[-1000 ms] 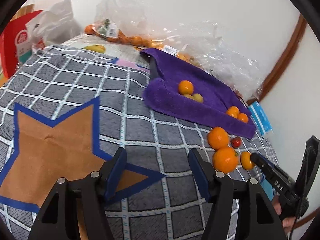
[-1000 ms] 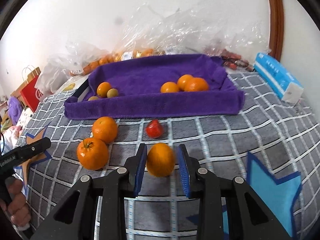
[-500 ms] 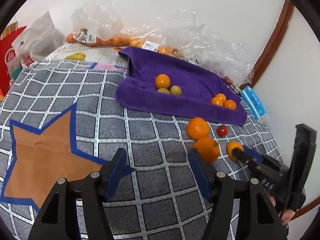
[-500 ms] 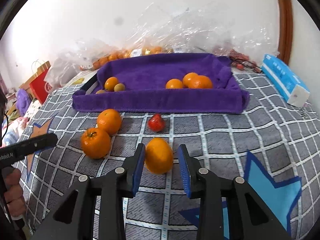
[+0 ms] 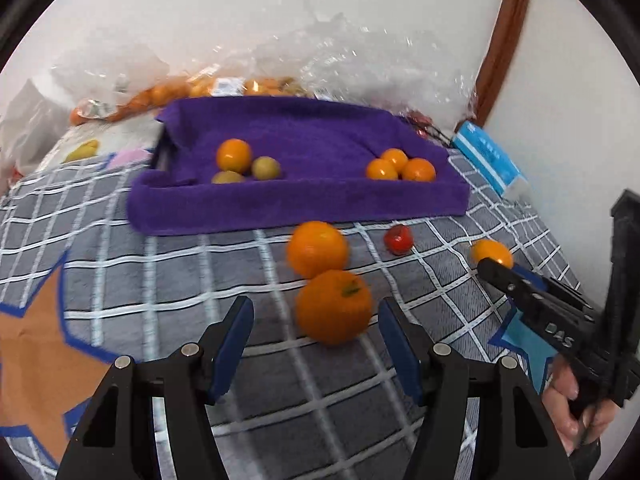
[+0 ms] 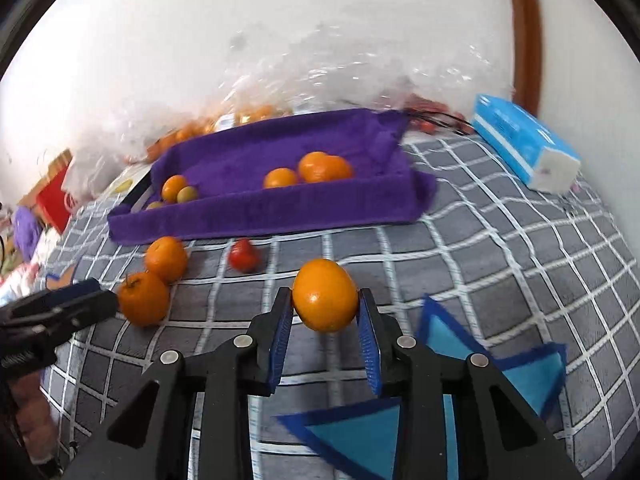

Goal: Organize fruits
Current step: 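Grasp large leafy orange with left tool while right tool lifts yellow oval orange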

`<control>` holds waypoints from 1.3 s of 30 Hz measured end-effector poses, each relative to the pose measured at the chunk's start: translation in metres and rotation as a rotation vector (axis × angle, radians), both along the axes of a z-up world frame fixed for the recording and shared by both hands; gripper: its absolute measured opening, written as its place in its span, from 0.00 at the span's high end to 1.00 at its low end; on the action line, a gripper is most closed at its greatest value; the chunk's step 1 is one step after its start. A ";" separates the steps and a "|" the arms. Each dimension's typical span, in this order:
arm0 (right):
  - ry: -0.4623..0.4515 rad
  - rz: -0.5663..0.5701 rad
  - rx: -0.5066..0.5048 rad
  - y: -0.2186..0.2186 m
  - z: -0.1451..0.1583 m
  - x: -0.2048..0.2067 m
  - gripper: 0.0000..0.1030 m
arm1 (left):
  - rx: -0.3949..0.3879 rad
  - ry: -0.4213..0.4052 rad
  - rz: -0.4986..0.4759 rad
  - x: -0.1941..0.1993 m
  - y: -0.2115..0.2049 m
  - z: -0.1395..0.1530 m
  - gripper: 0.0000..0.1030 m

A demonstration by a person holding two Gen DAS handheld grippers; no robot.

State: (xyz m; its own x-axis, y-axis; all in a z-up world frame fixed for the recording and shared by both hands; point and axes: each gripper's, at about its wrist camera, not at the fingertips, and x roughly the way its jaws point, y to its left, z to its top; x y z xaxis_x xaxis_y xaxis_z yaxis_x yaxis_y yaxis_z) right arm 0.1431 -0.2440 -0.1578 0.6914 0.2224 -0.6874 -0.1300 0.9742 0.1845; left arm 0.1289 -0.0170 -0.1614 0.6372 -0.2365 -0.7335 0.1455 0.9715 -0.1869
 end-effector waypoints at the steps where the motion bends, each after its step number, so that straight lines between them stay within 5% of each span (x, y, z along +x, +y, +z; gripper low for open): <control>1: -0.001 -0.003 0.014 -0.003 0.000 0.000 0.69 | 0.012 0.007 0.004 0.004 -0.005 -0.003 0.39; 4: 0.002 0.009 0.027 -0.004 -0.001 0.000 0.69 | 0.039 0.010 0.019 0.011 -0.013 -0.010 0.40; 7: 0.012 0.025 0.011 0.001 -0.002 0.002 0.69 | -0.005 0.010 0.022 0.011 -0.007 -0.015 0.57; 16: 0.015 0.023 0.006 0.003 -0.004 0.002 0.69 | -0.261 -0.004 0.095 0.000 0.039 -0.019 0.61; 27: 0.002 -0.007 -0.005 0.001 -0.002 -0.001 0.69 | -0.220 -0.113 0.212 -0.019 0.049 -0.007 0.61; 39: -0.002 -0.010 -0.008 0.004 -0.002 -0.001 0.69 | -0.234 -0.136 0.342 -0.020 0.070 -0.006 0.61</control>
State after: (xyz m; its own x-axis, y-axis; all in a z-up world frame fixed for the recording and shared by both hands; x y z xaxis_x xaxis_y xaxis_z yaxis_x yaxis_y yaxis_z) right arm 0.1419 -0.2403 -0.1593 0.6947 0.2098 -0.6880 -0.1206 0.9770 0.1761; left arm 0.1093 0.0531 -0.1673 0.7952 -0.1446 -0.5889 -0.1390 0.9018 -0.4092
